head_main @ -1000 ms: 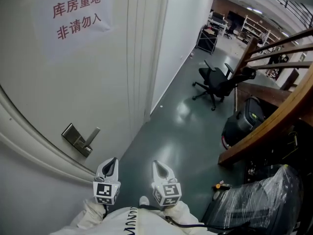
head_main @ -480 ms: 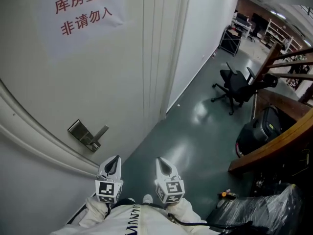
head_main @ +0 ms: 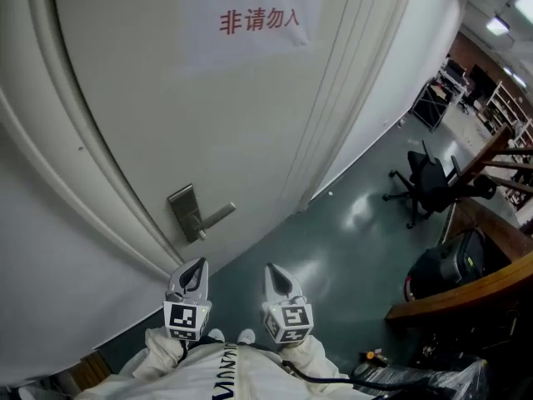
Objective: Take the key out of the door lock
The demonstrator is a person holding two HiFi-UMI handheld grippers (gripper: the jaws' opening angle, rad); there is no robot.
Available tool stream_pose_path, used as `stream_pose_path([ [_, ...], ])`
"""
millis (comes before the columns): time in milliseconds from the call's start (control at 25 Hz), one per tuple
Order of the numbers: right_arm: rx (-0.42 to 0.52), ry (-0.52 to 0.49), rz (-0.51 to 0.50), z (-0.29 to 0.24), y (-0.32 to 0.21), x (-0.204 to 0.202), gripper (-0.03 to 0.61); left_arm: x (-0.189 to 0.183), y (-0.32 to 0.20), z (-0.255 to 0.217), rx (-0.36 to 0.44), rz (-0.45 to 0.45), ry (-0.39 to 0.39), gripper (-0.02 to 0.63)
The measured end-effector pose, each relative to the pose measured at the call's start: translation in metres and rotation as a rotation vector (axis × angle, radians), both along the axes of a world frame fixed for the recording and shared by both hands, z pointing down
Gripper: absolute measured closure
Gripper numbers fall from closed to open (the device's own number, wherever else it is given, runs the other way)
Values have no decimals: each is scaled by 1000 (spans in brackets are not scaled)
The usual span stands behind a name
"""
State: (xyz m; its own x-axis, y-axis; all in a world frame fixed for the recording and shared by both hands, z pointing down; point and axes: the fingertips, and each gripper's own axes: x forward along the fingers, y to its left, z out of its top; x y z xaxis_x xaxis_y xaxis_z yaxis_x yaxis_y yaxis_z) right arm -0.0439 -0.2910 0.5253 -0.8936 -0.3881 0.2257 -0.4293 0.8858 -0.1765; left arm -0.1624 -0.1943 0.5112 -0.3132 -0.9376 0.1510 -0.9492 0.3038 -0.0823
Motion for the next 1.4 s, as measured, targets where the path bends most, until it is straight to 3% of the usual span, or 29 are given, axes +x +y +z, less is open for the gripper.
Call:
stream_pose_path([
  [280, 33, 38, -128, -2, 57, -63, 577, -49, 71, 2, 20, -130, 38, 614],
  [640, 64, 67, -229, -2, 100, -101, 577, -80, 126, 9, 37, -235, 61, 614],
  [1040, 45, 64, -387, 4, 93, -137, 577, -96, 134, 15, 10, -399, 66, 614],
  [1400, 5, 58, -568, 14, 60, -150, 577, -81, 106, 21, -27, -568, 69, 614],
])
